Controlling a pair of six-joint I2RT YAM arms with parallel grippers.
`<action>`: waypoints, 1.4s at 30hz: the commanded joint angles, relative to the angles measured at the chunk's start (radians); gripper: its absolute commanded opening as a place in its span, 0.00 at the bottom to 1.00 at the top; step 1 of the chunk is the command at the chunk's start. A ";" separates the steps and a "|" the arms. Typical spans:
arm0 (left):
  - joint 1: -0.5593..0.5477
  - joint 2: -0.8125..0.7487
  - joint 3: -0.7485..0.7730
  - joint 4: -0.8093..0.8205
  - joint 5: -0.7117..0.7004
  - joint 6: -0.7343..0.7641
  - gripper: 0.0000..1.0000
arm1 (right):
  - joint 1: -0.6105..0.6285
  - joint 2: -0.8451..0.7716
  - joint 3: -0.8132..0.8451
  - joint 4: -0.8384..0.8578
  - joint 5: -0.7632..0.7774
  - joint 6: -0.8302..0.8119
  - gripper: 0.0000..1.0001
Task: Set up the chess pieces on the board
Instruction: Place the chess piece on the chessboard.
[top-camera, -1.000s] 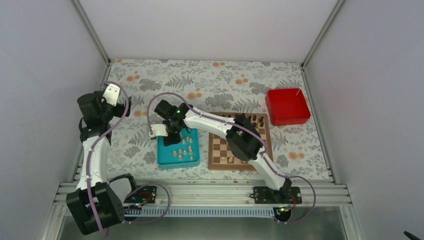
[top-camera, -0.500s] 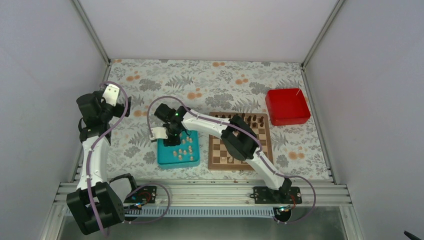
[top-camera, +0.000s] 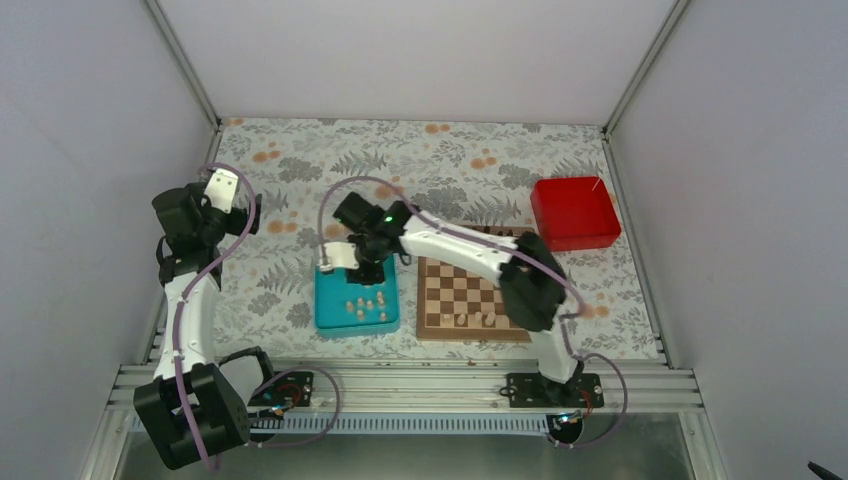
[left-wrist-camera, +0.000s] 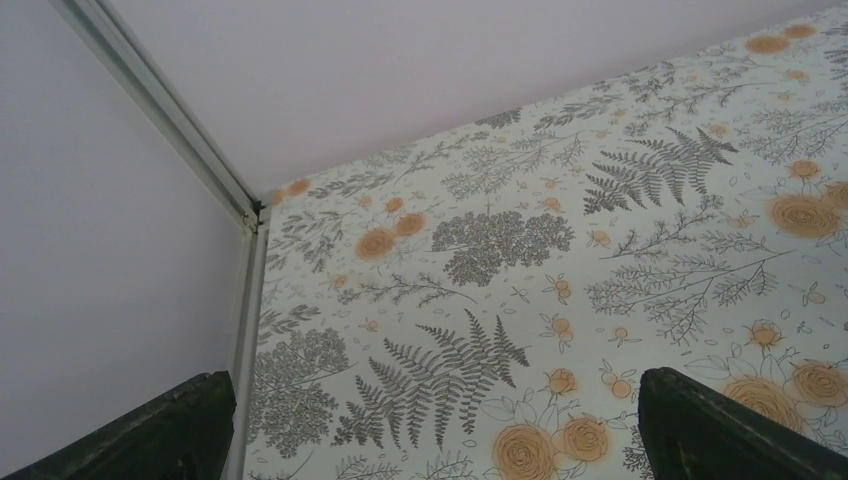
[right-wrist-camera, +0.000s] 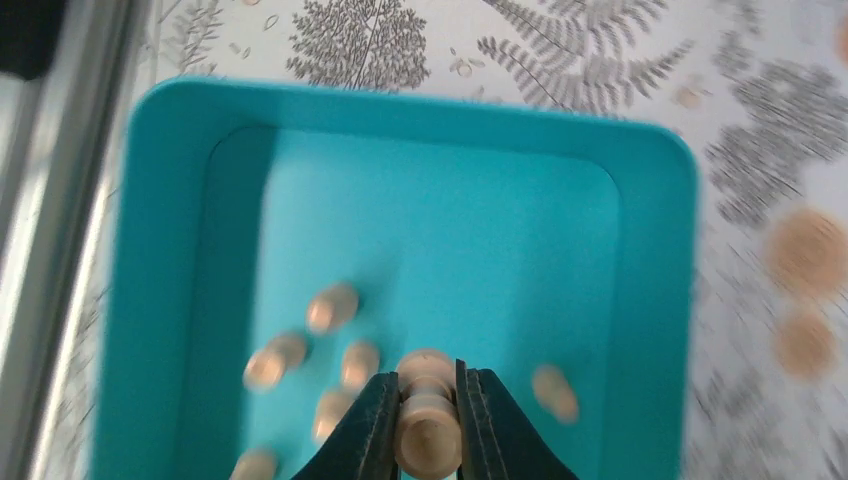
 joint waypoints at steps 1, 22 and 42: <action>0.009 -0.014 -0.003 0.021 0.013 -0.008 1.00 | -0.062 -0.222 -0.158 -0.024 0.032 0.017 0.05; 0.010 0.011 0.012 0.004 0.036 -0.006 1.00 | -0.198 -0.676 -0.763 -0.001 -0.007 0.057 0.06; 0.011 0.043 0.010 0.001 0.043 0.004 1.00 | -0.111 -0.561 -0.809 0.062 0.006 0.058 0.06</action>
